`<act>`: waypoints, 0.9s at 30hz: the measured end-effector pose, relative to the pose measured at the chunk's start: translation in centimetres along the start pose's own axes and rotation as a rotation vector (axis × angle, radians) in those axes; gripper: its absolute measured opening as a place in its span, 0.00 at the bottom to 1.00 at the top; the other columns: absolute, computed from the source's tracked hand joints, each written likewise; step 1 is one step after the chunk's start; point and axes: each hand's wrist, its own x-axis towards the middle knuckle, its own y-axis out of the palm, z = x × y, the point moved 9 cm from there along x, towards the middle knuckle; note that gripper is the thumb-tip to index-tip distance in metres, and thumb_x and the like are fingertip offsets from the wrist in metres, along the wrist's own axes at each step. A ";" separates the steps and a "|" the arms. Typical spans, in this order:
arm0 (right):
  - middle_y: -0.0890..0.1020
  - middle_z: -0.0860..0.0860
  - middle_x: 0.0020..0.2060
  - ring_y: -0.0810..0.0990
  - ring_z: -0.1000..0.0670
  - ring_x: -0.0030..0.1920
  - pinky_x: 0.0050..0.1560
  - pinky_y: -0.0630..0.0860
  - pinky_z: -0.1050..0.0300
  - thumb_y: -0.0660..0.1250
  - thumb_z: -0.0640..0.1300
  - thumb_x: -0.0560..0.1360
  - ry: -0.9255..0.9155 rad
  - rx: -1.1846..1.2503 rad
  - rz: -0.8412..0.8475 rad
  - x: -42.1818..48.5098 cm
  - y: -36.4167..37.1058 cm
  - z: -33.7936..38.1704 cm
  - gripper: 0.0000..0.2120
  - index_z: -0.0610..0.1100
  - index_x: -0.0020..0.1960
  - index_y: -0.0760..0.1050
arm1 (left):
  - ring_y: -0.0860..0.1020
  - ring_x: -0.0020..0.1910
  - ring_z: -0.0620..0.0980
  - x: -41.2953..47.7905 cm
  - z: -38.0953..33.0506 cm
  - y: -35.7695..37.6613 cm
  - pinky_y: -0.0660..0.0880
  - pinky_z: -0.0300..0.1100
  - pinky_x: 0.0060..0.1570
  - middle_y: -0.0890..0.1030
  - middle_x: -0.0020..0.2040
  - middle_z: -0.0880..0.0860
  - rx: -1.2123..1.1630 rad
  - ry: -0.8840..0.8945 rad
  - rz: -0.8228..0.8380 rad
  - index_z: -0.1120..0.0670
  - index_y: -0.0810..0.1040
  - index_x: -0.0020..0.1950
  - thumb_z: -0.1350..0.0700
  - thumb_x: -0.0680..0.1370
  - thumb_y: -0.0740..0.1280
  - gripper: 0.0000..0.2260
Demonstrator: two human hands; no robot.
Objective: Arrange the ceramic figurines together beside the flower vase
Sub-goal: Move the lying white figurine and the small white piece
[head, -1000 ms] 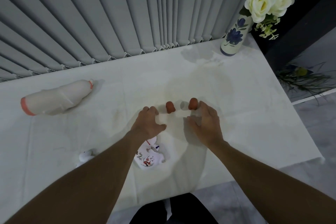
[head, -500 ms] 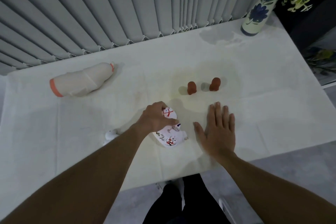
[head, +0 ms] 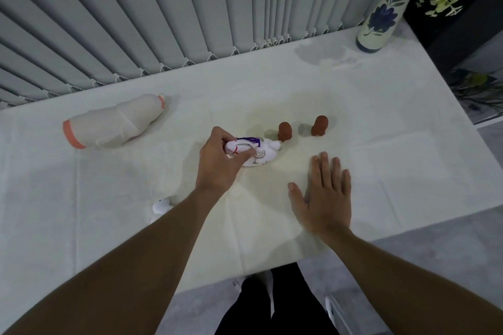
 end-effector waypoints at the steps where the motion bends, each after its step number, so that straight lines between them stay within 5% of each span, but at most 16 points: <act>1: 0.50 0.47 0.85 0.47 0.41 0.85 0.83 0.42 0.42 0.45 0.70 0.81 0.002 -0.005 -0.002 0.0 0.0 0.0 0.41 0.47 0.84 0.46 | 0.79 0.39 0.44 -0.1 0.2 0.1 0.75 0.34 0.35 0.81 0.41 0.46 0.004 0.004 0.003 0.44 0.70 0.44 0.46 0.65 0.80 0.20; 6: 0.49 0.47 0.85 0.45 0.42 0.85 0.83 0.42 0.41 0.46 0.70 0.81 -0.001 -0.014 0.010 0.0 0.1 0.1 0.41 0.46 0.85 0.45 | 0.78 0.42 0.44 0.2 0.5 0.4 0.73 0.32 0.35 0.79 0.43 0.46 0.047 0.023 0.070 0.48 0.70 0.48 0.45 0.66 0.79 0.21; 10: 0.48 0.47 0.85 0.43 0.43 0.85 0.84 0.40 0.43 0.47 0.69 0.81 -0.037 0.035 0.038 -0.3 0.0 0.4 0.41 0.45 0.85 0.46 | 0.73 0.54 0.47 -0.2 1.5 0.6 0.68 0.31 0.47 0.74 0.57 0.50 0.101 -0.045 0.203 0.53 0.67 0.68 0.44 0.66 0.80 0.37; 17: 0.69 0.44 0.79 0.63 0.42 0.81 0.82 0.57 0.43 0.59 0.64 0.81 -0.373 0.165 -0.032 -4.6 0.2 8.0 0.34 0.41 0.77 0.69 | 0.72 0.65 0.56 -3.4 4.2 -5.6 0.70 0.51 0.64 0.74 0.64 0.55 0.485 -0.078 0.099 0.54 0.69 0.70 0.43 0.72 0.73 0.31; 20: 0.67 0.45 0.80 0.62 0.42 0.82 0.82 0.57 0.42 0.62 0.64 0.81 -0.494 0.174 -0.005 -5.8 1.2 12.5 0.34 0.42 0.78 0.68 | 0.70 0.66 0.57 -4.9 6.5 -8.6 0.68 0.51 0.65 0.73 0.65 0.55 0.642 -0.194 0.087 0.54 0.70 0.68 0.38 0.70 0.70 0.32; 24: 0.58 0.46 0.84 0.55 0.42 0.84 0.83 0.45 0.43 0.54 0.68 0.81 -0.514 0.051 0.078 -6.1 2.9 15.4 0.38 0.47 0.83 0.58 | 0.66 0.68 0.60 -6.8 10.5 -11.2 0.66 0.53 0.66 0.67 0.67 0.56 0.688 -0.388 0.146 0.55 0.66 0.71 0.35 0.68 0.69 0.39; 27: 0.56 0.48 0.85 0.52 0.42 0.84 0.83 0.46 0.40 0.50 0.70 0.81 -0.502 0.001 0.072 -6.1 3.5 15.3 0.38 0.48 0.84 0.55 | 0.65 0.69 0.58 -8.1 13.2 -11.8 0.65 0.48 0.61 0.65 0.66 0.55 0.590 -0.451 0.189 0.55 0.65 0.70 0.41 0.69 0.71 0.35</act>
